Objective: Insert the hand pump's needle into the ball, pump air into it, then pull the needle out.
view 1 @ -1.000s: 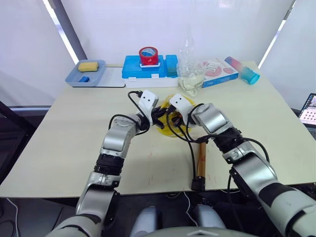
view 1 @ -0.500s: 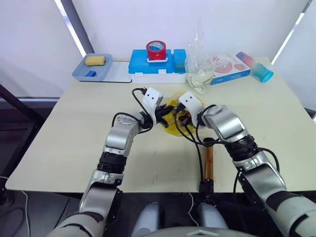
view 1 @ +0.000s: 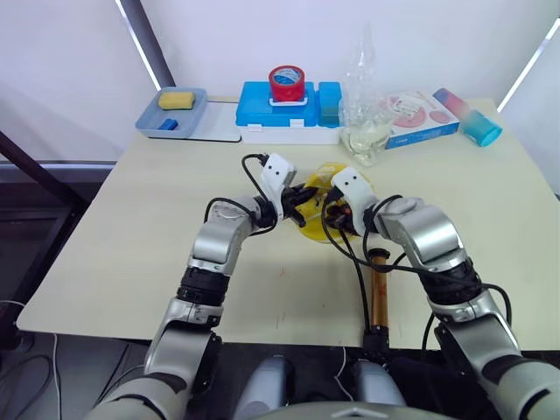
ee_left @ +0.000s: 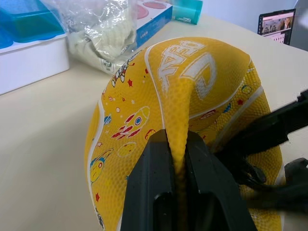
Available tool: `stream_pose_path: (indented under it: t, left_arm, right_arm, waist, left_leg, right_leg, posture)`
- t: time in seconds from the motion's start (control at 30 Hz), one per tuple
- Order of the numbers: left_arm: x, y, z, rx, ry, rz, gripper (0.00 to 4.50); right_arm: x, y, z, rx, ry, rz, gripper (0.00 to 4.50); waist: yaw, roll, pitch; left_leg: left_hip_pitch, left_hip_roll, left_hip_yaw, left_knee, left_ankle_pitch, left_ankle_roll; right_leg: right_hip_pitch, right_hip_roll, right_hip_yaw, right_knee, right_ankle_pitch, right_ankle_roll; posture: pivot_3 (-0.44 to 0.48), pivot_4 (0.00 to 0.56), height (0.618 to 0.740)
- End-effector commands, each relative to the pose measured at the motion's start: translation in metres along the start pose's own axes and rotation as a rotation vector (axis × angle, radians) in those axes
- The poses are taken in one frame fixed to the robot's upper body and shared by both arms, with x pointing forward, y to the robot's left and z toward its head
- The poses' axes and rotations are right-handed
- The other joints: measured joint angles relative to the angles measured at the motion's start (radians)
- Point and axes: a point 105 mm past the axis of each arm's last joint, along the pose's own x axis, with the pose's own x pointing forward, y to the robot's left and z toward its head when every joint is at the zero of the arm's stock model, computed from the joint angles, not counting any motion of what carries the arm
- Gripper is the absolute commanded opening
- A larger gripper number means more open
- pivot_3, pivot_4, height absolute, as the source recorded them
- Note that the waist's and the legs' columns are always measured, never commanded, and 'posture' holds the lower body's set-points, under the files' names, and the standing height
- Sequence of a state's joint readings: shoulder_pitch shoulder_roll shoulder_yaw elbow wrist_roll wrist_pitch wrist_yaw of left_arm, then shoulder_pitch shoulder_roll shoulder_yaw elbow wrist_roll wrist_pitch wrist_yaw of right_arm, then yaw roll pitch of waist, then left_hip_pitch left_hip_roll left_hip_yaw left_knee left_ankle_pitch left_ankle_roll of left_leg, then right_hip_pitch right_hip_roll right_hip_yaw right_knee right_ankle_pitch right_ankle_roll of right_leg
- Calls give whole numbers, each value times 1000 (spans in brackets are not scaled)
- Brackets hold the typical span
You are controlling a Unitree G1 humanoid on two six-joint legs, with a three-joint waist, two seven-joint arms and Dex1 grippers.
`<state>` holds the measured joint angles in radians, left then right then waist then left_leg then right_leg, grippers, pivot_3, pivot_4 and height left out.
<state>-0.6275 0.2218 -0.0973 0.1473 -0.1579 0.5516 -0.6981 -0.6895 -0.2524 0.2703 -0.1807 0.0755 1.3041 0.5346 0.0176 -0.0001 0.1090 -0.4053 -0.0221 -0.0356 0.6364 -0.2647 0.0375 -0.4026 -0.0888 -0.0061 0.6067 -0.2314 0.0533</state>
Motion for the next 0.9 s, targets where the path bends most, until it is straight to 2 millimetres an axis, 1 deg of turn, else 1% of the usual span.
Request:
stream_pose_path:
  t: [0.03, 0.07, 0.2, 0.33, 0.37, 0.4, 0.43, 0.5, 0.63, 0.67, 0.73, 0.77, 0.87, 0.9]
  left_arm:
    - [8, -17, -29, -46, 98, -67, 0]
    - [8, -17, -30, -45, 98, -66, 0]
    - [8, -17, -30, -45, 98, -63, 0]
    - [8, -16, -29, -43, 97, -63, 0]
    - [8, -16, -29, -42, 97, -63, 0]
    - [8, -16, -28, -41, 96, -63, 0]
    - [8, -16, -28, -40, 96, -63, 0]
    - [7, -15, -28, -38, 96, -63, 0]
    - [7, -15, -26, -32, 95, -63, 0]
    - [7, -15, -26, -30, 94, -63, 0]
    - [6, -14, -26, -27, 94, -63, 0]
    - [6, -14, -26, -26, 94, -63, 0]
    - [7, -14, -26, -21, 94, -67, 0]
    - [7, -14, -25, -20, 93, -68, 0]
  right_arm:
    - [-17, -6, 12, -39, -83, -18, 4188]
    - [-19, -6, 11, -46, -87, -19, 4372]
    - [-33, -9, 8, -95, -131, -19, 4372]
    - [-49, -15, -2, -124, -196, -31, 4372]
    - [-52, -14, 0, -117, -248, -12, 4372]
    - [-57, -15, -3, -120, -267, -10, 4372]
    - [-61, -16, -5, -118, -288, -8, 4372]
    - [-68, -18, -9, -126, -326, -4, 4372]
    - [-88, -22, -25, -126, -403, 0, 4372]
    - [-96, -24, -29, -120, -439, -6, 4372]
    - [-113, -27, -32, -86, -548, -30, 4372]
    - [-119, -28, -36, -74, -569, -34, 4372]
    - [-130, -32, -55, -67, -568, -35, 4372]
    - [-135, -34, -62, -62, -570, -35, 4372]
  waist:
    - [0, 0, 1]
    - [0, 0, 1]
    - [1, -1, 2]
    - [2, -4, 4]
    - [1, -4, 4]
    - [0, -5, 5]
    - [0, -5, 5]
    - [-1, -6, 8]
    - [1, -7, 10]
    - [0, -7, 10]
    - [1, -7, 10]
    - [1, -7, 11]
    - [0, -8, 15]
    - [-1, -8, 19]
  left_leg:
    - [-1, -1, 0, 1, 0, 0]
    - [-1, -2, -1, 2, 0, 0]
    - [-3, -3, -2, 7, 1, 1]
    - [-7, -4, -5, 12, 1, 1]
    - [-7, -4, -5, 13, 1, 1]
    - [-7, -4, -5, 14, 1, 1]
    - [-6, -4, -6, 14, 1, 1]
    - [-5, -4, -9, 15, 1, 1]
    - [-4, -4, -12, 15, 1, 1]
    - [-4, -5, -12, 15, 1, 1]
    - [-4, -5, -12, 15, 1, 1]
    - [-4, -5, -12, 15, 1, 1]
    - [-2, -6, -12, 15, 1, 1]
    - [4, -6, -12, 15, 0, 1]
  right_leg:
    - [0, 0, -1, 0, 0, 0]
    - [0, 0, -3, 0, 0, 0]
    - [0, 4, -7, 1, 0, 1]
    - [1, 6, -9, 1, -2, 4]
    - [2, 7, -9, 1, -2, 5]
    - [3, 7, -9, 1, -3, 6]
    - [4, 7, -9, 1, -2, 12]
    - [7, 8, -10, 2, -3, 14]
    - [9, 9, -11, 2, -4, 15]
    - [9, 9, -11, 2, -4, 15]
    - [10, 9, -11, 2, -4, 16]
    - [10, 9, -11, 2, -5, 16]
    - [12, 9, -10, 2, -5, 16]
    - [18, 8, -10, 2, -5, 17]
  posture:
    - [0, 150, 737]
    - [0, 150, 737]
    - [0, 150, 737]
    - [0, 150, 737]
    - [0, 150, 737]
    - [0, 150, 737]
    - [0, 150, 737]
    - [0, 150, 737]
    - [0, 150, 737]
    - [0, 150, 737]
    - [0, 150, 737]
    - [0, 150, 737]
    - [0, 150, 737]
    - [0, 150, 737]
